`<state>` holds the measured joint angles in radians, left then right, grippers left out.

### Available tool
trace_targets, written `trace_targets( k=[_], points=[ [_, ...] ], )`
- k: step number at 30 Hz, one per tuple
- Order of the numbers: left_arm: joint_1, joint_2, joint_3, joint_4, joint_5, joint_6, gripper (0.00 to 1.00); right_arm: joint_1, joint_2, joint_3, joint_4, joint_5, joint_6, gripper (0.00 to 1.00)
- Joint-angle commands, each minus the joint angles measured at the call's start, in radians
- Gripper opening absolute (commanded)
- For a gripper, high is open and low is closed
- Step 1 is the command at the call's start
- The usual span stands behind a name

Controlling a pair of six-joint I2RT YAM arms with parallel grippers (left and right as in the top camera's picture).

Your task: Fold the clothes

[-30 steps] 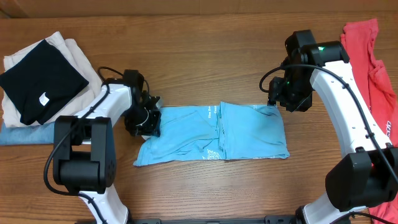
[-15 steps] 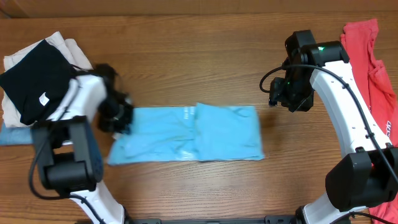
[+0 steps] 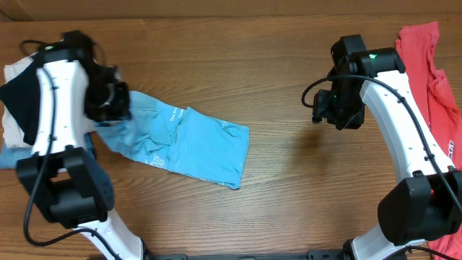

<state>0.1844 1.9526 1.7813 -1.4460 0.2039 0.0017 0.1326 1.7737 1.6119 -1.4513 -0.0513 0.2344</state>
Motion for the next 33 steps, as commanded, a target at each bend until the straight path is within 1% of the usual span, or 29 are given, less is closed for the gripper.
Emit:
trace_targets(
  k=[1, 2, 3, 4, 8, 17, 23, 27, 33],
  points=[
    [-0.139, 0.002, 0.020, -0.028, 0.056, -0.029, 0.04, 0.000, -0.006, 0.013, -0.002, 0.007, -0.007, 0.60],
    [-0.168, 0.002, 0.020, -0.030, 0.056, -0.038, 0.04, 0.000, -0.006, 0.013, -0.002, 0.007, -0.008, 0.60],
    [-0.234, 0.002, 0.020, -0.034, 0.056, -0.054, 0.04, 0.000, -0.006, 0.013, -0.002, 0.009, -0.008, 0.61],
    [-0.269, 0.002, 0.020, -0.037, 0.055, -0.072, 0.04, 0.000, -0.006, 0.013, -0.003, 0.010, -0.008, 0.61],
    [-0.377, 0.002, 0.020, -0.037, 0.043, -0.102, 0.04, 0.000, -0.006, 0.013, -0.004, 0.010, -0.023, 0.61],
    [-0.560, 0.004, 0.019, -0.030, -0.058, -0.188, 0.07, 0.000, -0.006, 0.013, -0.011, 0.009, -0.026, 0.61],
    [-0.604, 0.004, 0.019, -0.032, -0.036, -0.208, 0.08, 0.001, -0.006, 0.013, -0.018, 0.006, -0.026, 0.61],
    [-0.612, 0.004, 0.019, -0.042, 0.006, -0.209, 0.09, 0.001, -0.006, 0.013, -0.019, 0.006, -0.026, 0.61],
    [-0.612, 0.004, 0.019, -0.042, 0.020, -0.219, 0.10, 0.001, -0.006, 0.013, -0.021, 0.006, -0.026, 0.61]
  ],
)
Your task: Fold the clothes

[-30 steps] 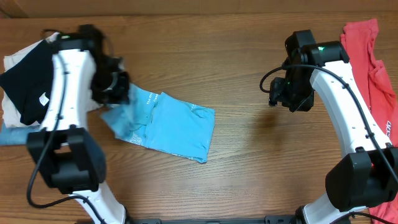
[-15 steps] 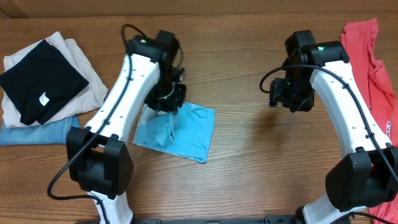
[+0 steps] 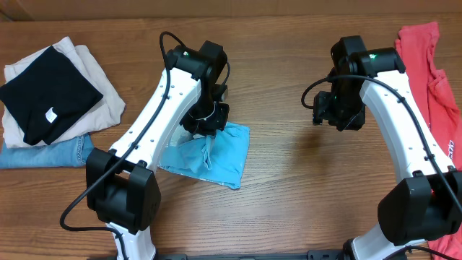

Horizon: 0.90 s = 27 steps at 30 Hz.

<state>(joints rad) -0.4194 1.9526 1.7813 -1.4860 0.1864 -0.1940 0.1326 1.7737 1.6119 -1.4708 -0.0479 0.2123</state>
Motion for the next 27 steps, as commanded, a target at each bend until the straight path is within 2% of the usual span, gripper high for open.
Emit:
trace_targets(
  k=[1, 8, 9, 13, 15, 17, 23, 27],
  points=[
    [-0.009, 0.004, 0.019, 0.000, 0.052, -0.023, 0.11, 0.001, -0.006, 0.013, -0.002, 0.002, -0.004, 0.61],
    [-0.027, 0.004, 0.018, 0.016, 0.082, -0.023, 0.13, 0.001, -0.006, 0.013, -0.002, 0.002, -0.004, 0.61],
    [-0.040, 0.004, 0.018, 0.020, 0.085, -0.023, 0.20, 0.001, -0.006, 0.013, -0.002, 0.002, -0.004, 0.61],
    [-0.057, 0.004, 0.018, 0.045, 0.147, -0.005, 0.34, 0.001, -0.006, 0.013, -0.002, 0.002, -0.004, 0.61],
    [-0.069, 0.004, 0.018, 0.055, 0.217, 0.058, 0.49, 0.001, -0.006, 0.013, -0.002, 0.002, -0.004, 0.61],
    [-0.078, 0.004, 0.018, 0.050, 0.231, 0.106, 0.50, 0.001, -0.006, 0.013, -0.002, 0.002, -0.004, 0.61],
    [-0.045, 0.003, 0.019, 0.018, 0.128, 0.108, 0.41, 0.001, -0.006, 0.013, -0.002, 0.002, -0.004, 0.61],
    [0.040, 0.003, 0.019, -0.028, -0.013, 0.065, 0.38, 0.009, -0.006, 0.013, 0.015, -0.129, -0.113, 0.61]
  ],
)
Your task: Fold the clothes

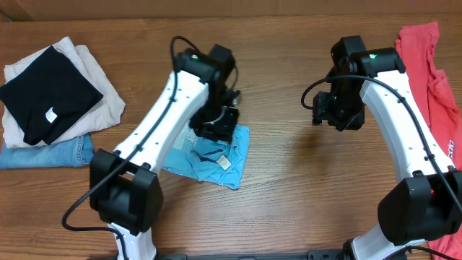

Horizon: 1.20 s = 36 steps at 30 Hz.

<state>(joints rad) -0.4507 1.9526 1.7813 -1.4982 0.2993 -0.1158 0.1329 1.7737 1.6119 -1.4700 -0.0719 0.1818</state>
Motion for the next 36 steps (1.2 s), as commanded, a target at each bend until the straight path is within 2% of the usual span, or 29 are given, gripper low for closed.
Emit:
trace_targets(
  k=[1, 5, 8, 12, 16, 24, 36],
  points=[
    [0.092, 0.003, 0.019, -0.019, -0.145, -0.027, 0.38, 0.013, -0.006, 0.013, 0.023, -0.135, -0.092, 0.61],
    [0.184, 0.003, 0.018, -0.017, -0.182, -0.087, 0.38, 0.071, -0.004, 0.013, 0.062, -0.215, -0.160, 0.61],
    [0.238, 0.003, 0.006, -0.014, -0.202, -0.126, 0.38, 0.154, 0.005, 0.012, 0.098, -0.214, -0.160, 0.65],
    [0.283, 0.003, -0.043, -0.006, -0.199, -0.144, 0.38, 0.264, 0.031, 0.011, 0.182, -0.209, -0.161, 0.65],
    [0.286, 0.003, -0.134, 0.030, -0.193, -0.147, 0.38, 0.360, 0.070, 0.010, 0.266, -0.144, -0.161, 0.65],
    [0.269, 0.003, -0.384, 0.165, -0.038, -0.130, 0.36, 0.482, 0.171, 0.010, 0.304, -0.085, -0.235, 0.66],
    [0.245, 0.003, -0.431, 0.278, -0.028, -0.135, 0.35, 0.511, 0.272, 0.010, 0.378, -0.085, -0.235, 0.66]
  ],
)
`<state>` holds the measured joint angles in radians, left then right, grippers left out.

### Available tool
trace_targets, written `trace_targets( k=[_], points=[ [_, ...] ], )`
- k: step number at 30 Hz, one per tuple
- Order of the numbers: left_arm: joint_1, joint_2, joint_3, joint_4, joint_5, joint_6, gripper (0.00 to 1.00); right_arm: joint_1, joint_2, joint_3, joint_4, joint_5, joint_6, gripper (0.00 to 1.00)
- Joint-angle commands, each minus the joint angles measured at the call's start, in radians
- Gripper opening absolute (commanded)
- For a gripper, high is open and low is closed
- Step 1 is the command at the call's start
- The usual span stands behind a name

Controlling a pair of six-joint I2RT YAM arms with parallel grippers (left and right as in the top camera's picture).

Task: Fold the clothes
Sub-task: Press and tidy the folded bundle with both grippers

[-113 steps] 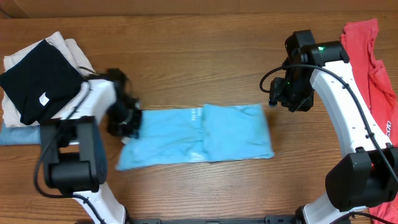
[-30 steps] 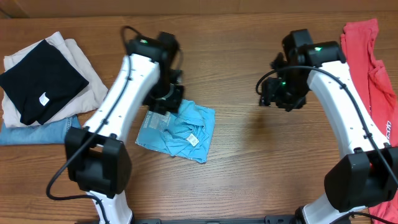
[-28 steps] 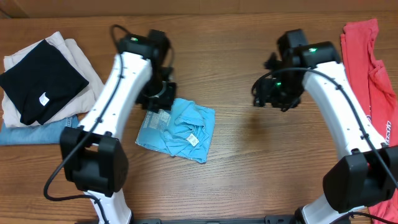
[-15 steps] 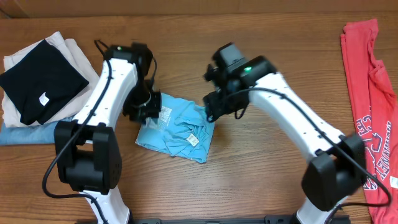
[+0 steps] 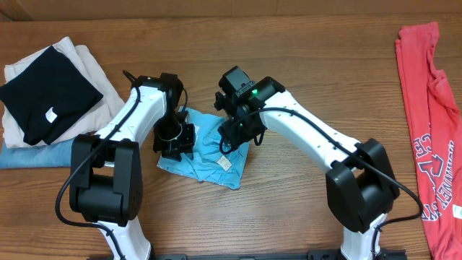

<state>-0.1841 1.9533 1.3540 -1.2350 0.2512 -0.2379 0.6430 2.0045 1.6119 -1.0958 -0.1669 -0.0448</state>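
Note:
A light blue garment (image 5: 211,153) lies folded into a small rectangle at the table's middle, a white label showing on top. My left gripper (image 5: 173,141) is low over its left edge. My right gripper (image 5: 232,131) is down on its upper right part. The overhead view hides both sets of fingers under the wrists, so I cannot tell whether either is open or shut, or whether it holds cloth.
A stack of folded clothes sits at the far left: a black piece (image 5: 49,92) on a beige one (image 5: 97,83), with a denim-blue one (image 5: 36,155) underneath. A red shirt (image 5: 426,108) lies spread along the right edge.
My left gripper has moved from over the garment's top to its left edge. The right arm has come from the right of the table down onto the garment's upper right part.
The blue garment first lay stretched out, with my left gripper at its left end near the stack. Then the left gripper was over the garment's middle with the left half folded across. The garment became a compact rectangle, and now both grippers are at it.

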Motion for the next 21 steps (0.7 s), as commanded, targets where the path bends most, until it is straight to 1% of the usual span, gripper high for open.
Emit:
trace_targets(
  k=[1, 4, 7, 10, 14, 15, 21],
  points=[
    [-0.027, 0.003, -0.004, 0.019, 0.020, -0.015, 0.35, 0.001, 0.052, 0.010, 0.005, 0.010, -0.008, 0.66],
    [-0.050, 0.003, -0.004, 0.021, 0.020, -0.021, 0.36, 0.001, 0.076, 0.009, 0.012, 0.011, -0.008, 0.66],
    [-0.084, 0.003, -0.005, 0.021, 0.020, -0.022, 0.36, 0.001, 0.085, 0.003, 0.030, 0.056, 0.001, 0.66],
    [-0.126, 0.003, -0.009, 0.021, 0.020, -0.022, 0.37, -0.003, 0.085, -0.007, 0.055, 0.164, 0.083, 0.66],
    [-0.159, 0.003, -0.017, 0.018, 0.020, -0.029, 0.37, -0.027, 0.085, -0.008, 0.062, 0.328, 0.265, 0.66],
    [-0.166, 0.003, -0.019, 0.018, 0.020, -0.029, 0.36, -0.039, 0.085, -0.008, 0.064, 0.339, 0.296, 0.66],
    [-0.193, 0.003, -0.042, 0.039, 0.025, -0.032, 0.37, -0.097, 0.085, -0.008, 0.072, 0.358, 0.376, 0.66]
  ],
)
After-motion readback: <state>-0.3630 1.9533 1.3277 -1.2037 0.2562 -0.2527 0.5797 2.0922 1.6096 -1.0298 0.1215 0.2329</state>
